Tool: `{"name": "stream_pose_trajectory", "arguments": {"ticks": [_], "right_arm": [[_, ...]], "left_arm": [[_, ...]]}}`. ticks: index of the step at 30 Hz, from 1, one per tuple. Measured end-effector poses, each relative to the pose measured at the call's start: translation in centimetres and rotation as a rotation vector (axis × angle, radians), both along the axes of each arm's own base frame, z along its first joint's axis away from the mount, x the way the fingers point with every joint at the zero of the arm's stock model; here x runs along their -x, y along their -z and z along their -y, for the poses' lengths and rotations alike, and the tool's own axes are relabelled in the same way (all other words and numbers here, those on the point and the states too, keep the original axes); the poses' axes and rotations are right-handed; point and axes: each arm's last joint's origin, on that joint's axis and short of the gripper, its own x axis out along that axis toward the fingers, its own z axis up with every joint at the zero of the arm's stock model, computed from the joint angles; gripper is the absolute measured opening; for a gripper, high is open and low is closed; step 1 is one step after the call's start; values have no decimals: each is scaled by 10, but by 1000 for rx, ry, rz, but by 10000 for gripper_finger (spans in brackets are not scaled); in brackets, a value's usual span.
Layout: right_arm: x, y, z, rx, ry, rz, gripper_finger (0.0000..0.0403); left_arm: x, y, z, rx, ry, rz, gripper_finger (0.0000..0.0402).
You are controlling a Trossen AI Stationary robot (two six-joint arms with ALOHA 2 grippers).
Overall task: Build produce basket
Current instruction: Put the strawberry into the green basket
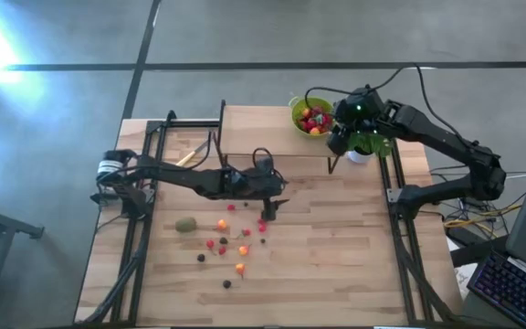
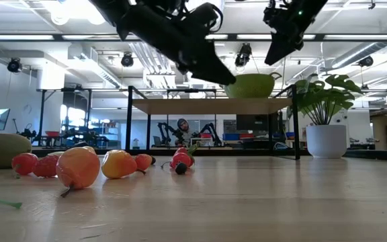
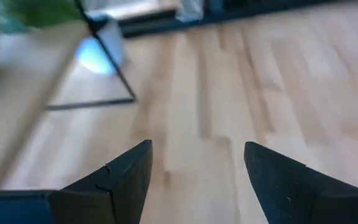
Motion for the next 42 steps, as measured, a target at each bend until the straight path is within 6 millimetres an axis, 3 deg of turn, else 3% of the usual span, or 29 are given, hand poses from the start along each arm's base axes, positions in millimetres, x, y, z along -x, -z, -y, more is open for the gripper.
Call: {"name": "stream_pose_trajectory", "arguments": {"ticks": [6, 14, 20, 29, 36, 42], "right_arm": [[-9, 4, -23, -47, -74, -21, 140], [-23, 16, -61, -97, -200, -47, 130], [-24, 35, -79, -98, -214, -117, 144], [-22, 55, -84, -89, -184, -180, 172], [-23, 56, -84, -88, -178, -166, 180], [-23, 55, -83, -85, -181, -162, 163]], "left_arm": [[9, 4, 10, 76, 136, -105, 259], [18, 16, 17, 108, 141, -252, 259], [21, 20, 20, 146, 119, -288, 259], [20, 44, 20, 181, 114, -261, 259], [16, 67, 21, 162, 144, -319, 259], [14, 81, 19, 142, 151, -359, 259]]}}
